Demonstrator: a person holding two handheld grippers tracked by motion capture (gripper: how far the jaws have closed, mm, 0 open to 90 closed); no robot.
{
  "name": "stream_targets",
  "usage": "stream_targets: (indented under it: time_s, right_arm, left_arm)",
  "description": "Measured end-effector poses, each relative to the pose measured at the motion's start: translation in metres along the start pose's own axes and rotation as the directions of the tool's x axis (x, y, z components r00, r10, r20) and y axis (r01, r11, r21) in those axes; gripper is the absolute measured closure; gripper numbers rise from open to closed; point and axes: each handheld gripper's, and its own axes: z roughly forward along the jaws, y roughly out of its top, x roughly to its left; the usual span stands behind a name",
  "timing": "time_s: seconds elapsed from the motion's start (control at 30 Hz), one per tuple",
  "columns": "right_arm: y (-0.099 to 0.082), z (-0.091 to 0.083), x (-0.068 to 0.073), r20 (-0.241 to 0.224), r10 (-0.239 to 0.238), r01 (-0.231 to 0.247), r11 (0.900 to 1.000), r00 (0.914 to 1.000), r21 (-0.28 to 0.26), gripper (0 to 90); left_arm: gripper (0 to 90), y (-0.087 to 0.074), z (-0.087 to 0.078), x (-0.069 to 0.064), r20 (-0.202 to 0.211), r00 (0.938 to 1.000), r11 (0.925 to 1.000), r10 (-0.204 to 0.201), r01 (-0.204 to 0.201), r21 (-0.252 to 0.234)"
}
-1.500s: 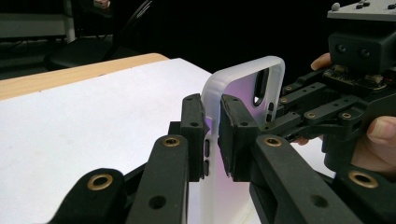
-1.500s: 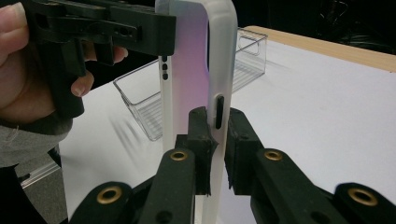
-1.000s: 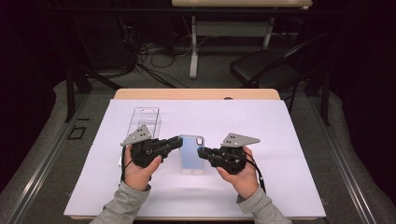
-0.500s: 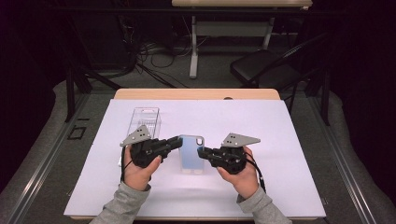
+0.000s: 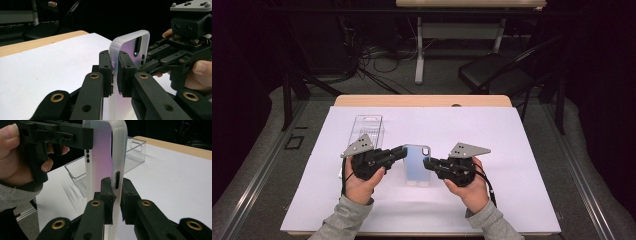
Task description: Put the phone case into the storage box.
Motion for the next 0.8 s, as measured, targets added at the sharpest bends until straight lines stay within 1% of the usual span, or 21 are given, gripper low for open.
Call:
stream_targets:
  time_s: [0.8]
  right_arm:
    - [0.0,0.0005,-0.0003,-0.006,0.011,-0.011,0.9999,0.9999,-0.007,81.4]
  left_arm:
    - [83.7,0.0002,-0.0011,0.0006,0.004,1.0,1.0,-0.004,0.004,-0.005]
